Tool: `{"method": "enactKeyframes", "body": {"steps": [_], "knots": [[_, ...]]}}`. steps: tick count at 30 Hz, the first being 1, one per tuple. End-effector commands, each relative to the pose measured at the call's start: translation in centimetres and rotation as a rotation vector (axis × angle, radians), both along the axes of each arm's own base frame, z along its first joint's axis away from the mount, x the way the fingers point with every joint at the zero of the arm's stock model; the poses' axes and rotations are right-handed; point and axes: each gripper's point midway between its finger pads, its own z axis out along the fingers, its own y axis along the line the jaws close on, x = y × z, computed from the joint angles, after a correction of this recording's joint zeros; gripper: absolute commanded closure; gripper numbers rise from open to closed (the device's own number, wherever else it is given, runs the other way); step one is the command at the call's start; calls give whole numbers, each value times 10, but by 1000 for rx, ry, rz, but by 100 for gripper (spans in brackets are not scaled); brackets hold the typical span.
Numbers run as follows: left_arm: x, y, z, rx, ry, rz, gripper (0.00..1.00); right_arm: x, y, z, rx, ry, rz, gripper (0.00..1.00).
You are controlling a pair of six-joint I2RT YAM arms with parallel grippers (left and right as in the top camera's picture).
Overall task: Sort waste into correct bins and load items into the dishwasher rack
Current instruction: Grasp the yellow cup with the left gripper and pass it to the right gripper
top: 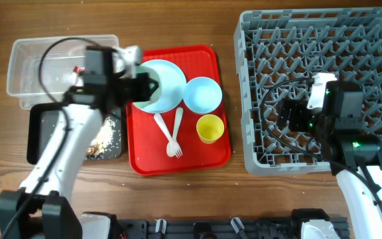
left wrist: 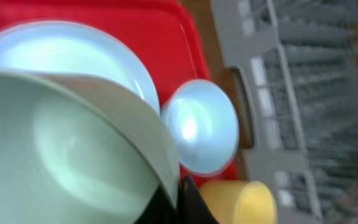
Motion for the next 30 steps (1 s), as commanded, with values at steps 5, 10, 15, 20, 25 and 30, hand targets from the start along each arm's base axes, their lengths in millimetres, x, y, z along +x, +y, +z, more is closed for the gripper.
{"method": "enactKeyframes", "body": {"steps": [5, 10, 15, 20, 25, 30], "knots": [[39, -20, -64, 291, -55, 93, 94, 3, 2, 8, 2, -18, 9, 0], [30, -35, -61, 221, -32, 33, 59, 3, 2, 7, 2, -18, 9, 0], [-29, -76, -3, -48, 82, -92, 50, 3, 2, 7, 2, -16, 9, 0], [-77, -115, -49, 141, 169, -198, 47, 2, 2, 7, 2, -13, 9, 0], [-84, -107, -104, 345, 245, -151, 52, 1, 2, 5, 2, -4, 9, 0], [-83, -105, -110, 359, 254, -144, 96, 1, 2, 5, 2, -3, 9, 0]]}}
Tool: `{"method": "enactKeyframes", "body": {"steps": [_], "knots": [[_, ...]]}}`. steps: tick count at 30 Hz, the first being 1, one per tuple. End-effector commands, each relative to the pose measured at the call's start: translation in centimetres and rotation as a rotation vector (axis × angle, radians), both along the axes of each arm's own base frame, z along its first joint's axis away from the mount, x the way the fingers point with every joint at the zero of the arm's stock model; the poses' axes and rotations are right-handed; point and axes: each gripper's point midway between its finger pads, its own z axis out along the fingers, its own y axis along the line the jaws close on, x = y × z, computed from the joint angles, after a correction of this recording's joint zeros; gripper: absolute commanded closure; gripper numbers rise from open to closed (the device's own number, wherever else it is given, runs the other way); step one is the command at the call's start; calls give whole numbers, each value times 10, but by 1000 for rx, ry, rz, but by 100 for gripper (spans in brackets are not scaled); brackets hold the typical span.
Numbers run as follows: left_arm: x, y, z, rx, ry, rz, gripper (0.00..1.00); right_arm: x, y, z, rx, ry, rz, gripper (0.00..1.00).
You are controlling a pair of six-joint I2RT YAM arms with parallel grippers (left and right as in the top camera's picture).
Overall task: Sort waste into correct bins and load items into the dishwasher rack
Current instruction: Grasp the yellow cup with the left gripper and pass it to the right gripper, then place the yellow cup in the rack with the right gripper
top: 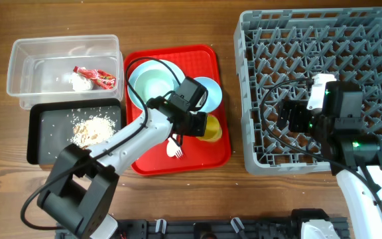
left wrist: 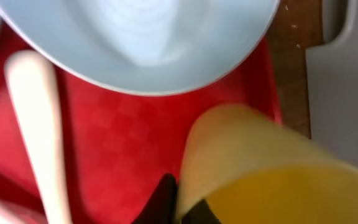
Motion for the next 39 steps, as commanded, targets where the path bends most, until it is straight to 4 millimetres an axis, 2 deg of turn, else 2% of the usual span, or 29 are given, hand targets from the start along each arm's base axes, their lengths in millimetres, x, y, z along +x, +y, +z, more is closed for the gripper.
{"method": "enactKeyframes", "body": {"steps": [1, 4, 5, 6, 7, 8, 9, 10, 12, 14, 17, 18, 22, 24, 30, 32, 34, 35, 37, 38, 39], "knots": [[2, 3, 8, -2, -23, 13, 96, 3, 2, 7, 2, -18, 9, 0], [9, -3, 73, -267, -51, 11, 96, 4, 2, 8, 26, -19, -18, 0], [19, 0, 98, -391, -62, 34, 96, 7, 12, 12, 94, -35, -12, 0], [30, 3, 115, -495, -62, 62, 96, 9, 32, 19, 177, -58, 82, 0], [42, 3, 138, -658, -41, 72, 96, 7, 70, 33, 293, -104, 306, 0], [46, -3, 161, -810, -25, 9, 96, 1, 94, 43, 376, -129, 454, 0], [48, -5, 175, -897, -15, -30, 96, -13, 120, 55, 484, -155, 637, 0], [48, -10, 191, -1002, 23, -83, 96, -24, 136, 64, 571, -175, 779, 0], [40, -20, 202, -1074, 95, -130, 96, -29, 148, 64, 672, -168, 876, 0], [29, -28, 205, -1089, 123, -181, 96, -24, 152, 63, 721, -165, 906, 0], [17, -38, 205, -1091, 161, -210, 96, -23, 161, 87, 822, -288, 1069, 0], [12, -44, 205, -1090, 180, -218, 96, -20, 162, 91, 835, -296, 1075, 0], [5, -52, 205, -1087, 193, -240, 96, -25, 164, 108, 873, -352, 1156, 0], [5, -52, 205, -1087, 192, -241, 96, -24, 164, 110, 883, -346, 1153, 2], [5, -52, 205, -1087, 194, -241, 96, -23, 164, 111, 871, -360, 1158, 28], [4, -52, 205, -1087, 197, -239, 96, -19, 163, 109, 851, -362, 1137, 38], [4, -52, 205, -1087, 197, -239, 96, -9, 162, 103, 821, -345, 1074, 43], [4, -52, 205, -1087, 196, -239, 90, -5, 161, 101, 804, -346, 1054, 46], [5, -52, 205, -1085, 163, -263, 56, 6, 158, 93, 769, -326, 976, 48], [8, -50, 201, -1068, 105, -284, 44, 16, 153, 85, 733, -308, 904, 51], [19, -46, 187, -1012, 61, -232, 39, 27, 147, 73, 678, -285, 820, 53]]}}
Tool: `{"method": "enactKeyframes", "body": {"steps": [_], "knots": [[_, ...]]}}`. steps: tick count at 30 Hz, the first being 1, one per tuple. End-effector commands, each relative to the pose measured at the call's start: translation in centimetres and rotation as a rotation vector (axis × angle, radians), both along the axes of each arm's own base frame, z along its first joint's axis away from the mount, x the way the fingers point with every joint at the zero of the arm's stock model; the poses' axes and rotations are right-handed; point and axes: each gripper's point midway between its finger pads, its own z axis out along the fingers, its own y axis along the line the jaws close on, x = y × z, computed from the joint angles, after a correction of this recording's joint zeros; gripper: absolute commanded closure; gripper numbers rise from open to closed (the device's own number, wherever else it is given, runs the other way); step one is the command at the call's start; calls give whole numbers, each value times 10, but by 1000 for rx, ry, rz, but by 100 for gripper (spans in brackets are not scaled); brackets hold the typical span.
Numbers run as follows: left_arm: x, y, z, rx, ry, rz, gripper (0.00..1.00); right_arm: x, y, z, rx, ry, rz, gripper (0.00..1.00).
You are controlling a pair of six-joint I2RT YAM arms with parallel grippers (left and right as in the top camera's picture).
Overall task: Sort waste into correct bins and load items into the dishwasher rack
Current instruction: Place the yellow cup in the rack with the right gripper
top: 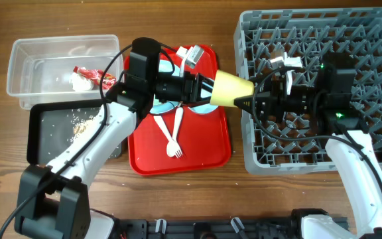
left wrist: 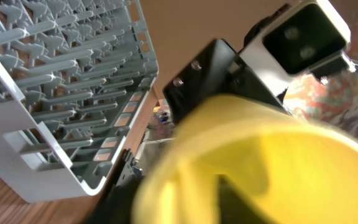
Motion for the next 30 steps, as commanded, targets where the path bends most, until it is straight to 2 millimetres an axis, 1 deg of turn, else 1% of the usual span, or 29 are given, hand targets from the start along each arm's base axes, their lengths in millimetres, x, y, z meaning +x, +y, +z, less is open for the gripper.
{"method": "enactKeyframes", "body": {"steps": [1, 2, 3, 4, 5, 6, 7, 8, 10, 11, 13, 14, 16, 17, 21, 24, 25, 27, 29, 30], "knots": [[30, 16, -43, 183, -89, 175, 33, 36, -19, -29, -156, 71, -246, 53], [46, 36, -73, 343, -73, 296, 32, 43, -27, -42, -214, 106, -319, 53], [55, 52, -91, 449, -73, 365, 30, 46, -34, -50, -258, 127, -370, 53], [60, 69, -104, 537, -69, 418, 26, 47, -42, -56, -300, 146, -421, 53], [64, 88, -113, 614, -70, 462, 23, 46, -53, -57, -344, 158, -482, 53], [65, 103, -117, 666, -71, 490, 21, 44, -64, -55, -384, 172, -538, 54], [65, 120, -118, 728, -61, 540, 20, 39, -79, -52, -437, 199, -609, 54], [63, 140, -117, 804, -69, 594, 18, 31, -102, -48, -513, 255, -700, 54], [57, 161, -109, 887, -90, 653, 16, 12, -140, -42, -644, 358, -837, 54], [54, 171, -104, 924, -103, 684, 15, 3, -154, -38, -689, 407, -888, 54], [50, 178, -97, 944, -118, 710, 14, -14, -186, -34, -747, 529, -1026, 54], [50, 178, -96, 943, -120, 711, 14, -22, -200, -36, -774, 591, -1081, 54], [49, 178, -96, 945, -117, 708, 14, -26, -214, -44, -792, 670, -1119, 54], [49, 178, -96, 946, -116, 708, 14, -23, -223, -57, -803, 733, -1123, 54], [49, 178, -97, 947, -114, 707, 14, -7, -230, -99, -855, 875, -1060, 52], [49, 178, -97, 947, -114, 707, 14, 11, -232, -125, -858, 921, -1028, 50], [49, 178, -97, 947, -114, 707, 14, 14, -232, -132, -862, 936, -1020, 47], [49, 178, -97, 946, -114, 707, 13, 20, -234, -142, -865, 951, -1011, 24], [48, 178, -97, 947, -113, 706, 13, 28, -229, -143, -828, 940, -996, 0], [47, 178, -98, 951, -109, 704, 13, 33, -223, -141, -787, 932, -976, 0]]}}
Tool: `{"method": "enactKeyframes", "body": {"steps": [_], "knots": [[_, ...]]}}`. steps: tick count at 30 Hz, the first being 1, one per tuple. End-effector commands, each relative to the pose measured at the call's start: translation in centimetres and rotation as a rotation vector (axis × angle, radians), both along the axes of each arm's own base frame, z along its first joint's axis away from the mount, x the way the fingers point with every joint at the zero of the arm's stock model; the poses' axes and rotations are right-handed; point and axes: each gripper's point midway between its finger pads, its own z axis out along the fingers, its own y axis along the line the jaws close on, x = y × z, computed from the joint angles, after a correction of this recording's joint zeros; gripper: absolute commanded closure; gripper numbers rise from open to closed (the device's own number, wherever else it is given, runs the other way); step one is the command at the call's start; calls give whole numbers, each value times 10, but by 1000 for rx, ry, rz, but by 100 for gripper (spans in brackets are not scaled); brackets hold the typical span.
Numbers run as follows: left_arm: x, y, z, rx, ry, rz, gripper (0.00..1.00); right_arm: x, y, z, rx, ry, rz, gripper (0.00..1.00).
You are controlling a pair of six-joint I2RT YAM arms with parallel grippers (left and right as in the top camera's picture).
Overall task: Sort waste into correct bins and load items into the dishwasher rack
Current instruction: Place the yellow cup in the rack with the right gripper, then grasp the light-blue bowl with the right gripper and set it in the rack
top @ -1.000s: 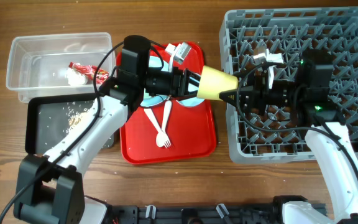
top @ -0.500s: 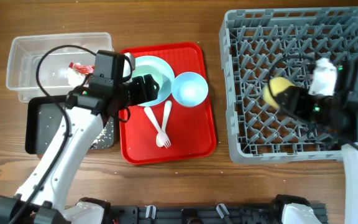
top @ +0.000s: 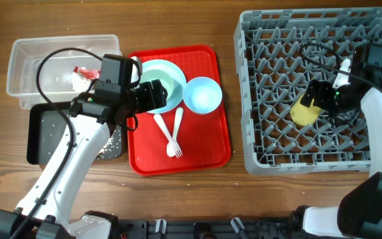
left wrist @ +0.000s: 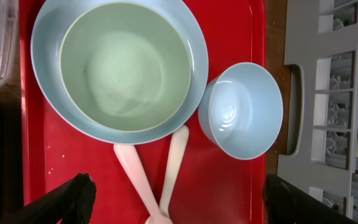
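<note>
The yellow cup (top: 302, 113) lies tilted in the right middle of the grey dishwasher rack (top: 270, 159). My right gripper (top: 318, 94) is at its upper rim and looks shut on it. My left gripper (left wrist: 179, 205) is wide open above the red tray (left wrist: 229, 186), with nothing between its fingers (left wrist: 73, 199). Below it a white fork (left wrist: 135, 180) and spoon (left wrist: 174, 158) cross. A green bowl (left wrist: 126, 65) sits in a blue plate (left wrist: 194, 93), and a blue bowl (left wrist: 241, 112) is beside them.
A clear bin (top: 18, 73) holding a red wrapper (top: 85, 72) stands at the back left. In front of it is a black tray (top: 35, 143) with rice scraps. The rack's handle edge (left wrist: 294, 106) is close to the tray's right side.
My left gripper held the yellow cup out to the right gripper at the rack's left edge. Now it is open over the tray, and the cup lies in the rack at the right gripper.
My left gripper was first at the green bowl by the blue plate, with the right arm still over the rack. Then it was down on the yellow cup on the tray. Then it held the cup up to the right gripper. Now the cup is in the rack.
</note>
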Motion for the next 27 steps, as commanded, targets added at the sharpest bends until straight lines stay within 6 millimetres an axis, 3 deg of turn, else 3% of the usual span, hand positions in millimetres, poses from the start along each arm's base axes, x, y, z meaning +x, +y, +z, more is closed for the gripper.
{"method": "enactKeyframes", "body": {"steps": [1, 4, 6, 8, 11, 12, 14, 17, 20, 23, 25, 27], "knots": [[-3, 5, 1, 25, -4, -3, 12, 14, 17, 5, 111, -55, 15, 0], [-13, 14, -7, 70, 48, 16, 12, 18, 30, 11, 182, -89, 40, 2], [-26, 28, -16, 137, 106, 43, 11, 26, 52, 33, 230, -183, 143, 10], [-36, 36, -21, 165, 156, 81, 10, 33, 72, 53, 211, -257, 217, 10], [-52, 69, -29, 264, 242, 301, 6, 44, 153, 89, 179, -431, 461, 11], [-53, 69, -29, 262, 246, 308, 5, 46, 165, 88, 168, -437, 470, 11], [-53, 69, -29, 260, 246, 311, 3, 54, 212, 74, 99, -444, 551, 15], [-52, 69, -29, 260, 245, 310, 4, 67, 251, 35, 12, -408, 550, 19], [-52, 69, -29, 260, 245, 310, 2, 78, 257, -12, -50, -330, 466, 24], [-52, 69, -29, 260, 245, 310, 1, 76, 256, -70, -67, -195, 411, 31], [-52, 69, -29, 260, 245, 310, 0, 74, 255, -90, -79, -152, 413, 46], [-52, 69, -29, 260, 245, 310, 0, 75, 255, -91, -79, -152, 414, 65]]}}
